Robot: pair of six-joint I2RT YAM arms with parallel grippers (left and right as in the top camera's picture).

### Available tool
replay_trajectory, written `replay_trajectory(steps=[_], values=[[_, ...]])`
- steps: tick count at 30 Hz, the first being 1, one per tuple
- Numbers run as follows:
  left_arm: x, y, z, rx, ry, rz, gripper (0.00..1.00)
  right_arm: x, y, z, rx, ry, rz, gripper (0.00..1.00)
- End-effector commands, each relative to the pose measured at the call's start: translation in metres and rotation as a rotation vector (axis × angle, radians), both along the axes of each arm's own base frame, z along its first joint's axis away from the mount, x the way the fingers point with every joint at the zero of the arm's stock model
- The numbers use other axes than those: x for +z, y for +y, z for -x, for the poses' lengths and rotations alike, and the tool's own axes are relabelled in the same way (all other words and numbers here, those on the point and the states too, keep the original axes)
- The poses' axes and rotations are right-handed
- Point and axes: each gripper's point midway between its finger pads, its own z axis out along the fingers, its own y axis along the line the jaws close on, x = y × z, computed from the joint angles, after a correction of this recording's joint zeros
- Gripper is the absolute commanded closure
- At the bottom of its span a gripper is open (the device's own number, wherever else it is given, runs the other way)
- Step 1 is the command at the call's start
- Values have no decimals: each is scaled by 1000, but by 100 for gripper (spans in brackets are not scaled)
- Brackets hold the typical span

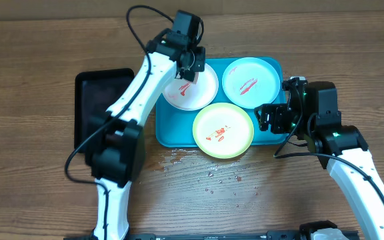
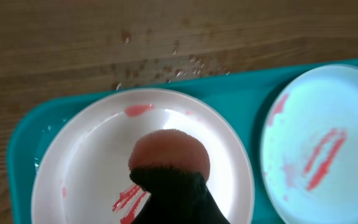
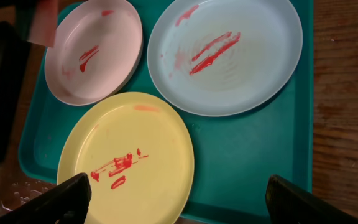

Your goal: Clean dirty plates on tray and stack at the side

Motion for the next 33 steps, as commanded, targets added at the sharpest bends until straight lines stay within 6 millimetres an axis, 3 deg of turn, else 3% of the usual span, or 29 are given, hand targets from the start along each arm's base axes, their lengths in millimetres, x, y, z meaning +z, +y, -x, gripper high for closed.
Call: replay_trajectory(steps=[1, 9, 17, 21, 25, 29, 33], values=[[-13, -3, -9, 38, 17, 2, 96, 14, 2, -6, 11, -44, -7, 9], [-65, -5, -8, 98, 108, 10, 96, -1, 5, -8, 20, 4, -10, 13], [-102, 5, 1, 138, 184, -39, 96, 3, 19, -11, 61, -25, -24, 18], [-106, 6, 2, 139, 192, -42, 96, 3, 45, -21, 126, -74, -33, 18], [-107, 8, 2, 142, 201, -37, 96, -8, 69, -35, 164, -91, -52, 20], [-108, 13, 4, 154, 221, -32, 96, -24, 87, -55, 176, -54, -56, 23], [-109, 16, 4, 169, 235, -12, 96, -27, 101, -79, 192, -25, -49, 27]])
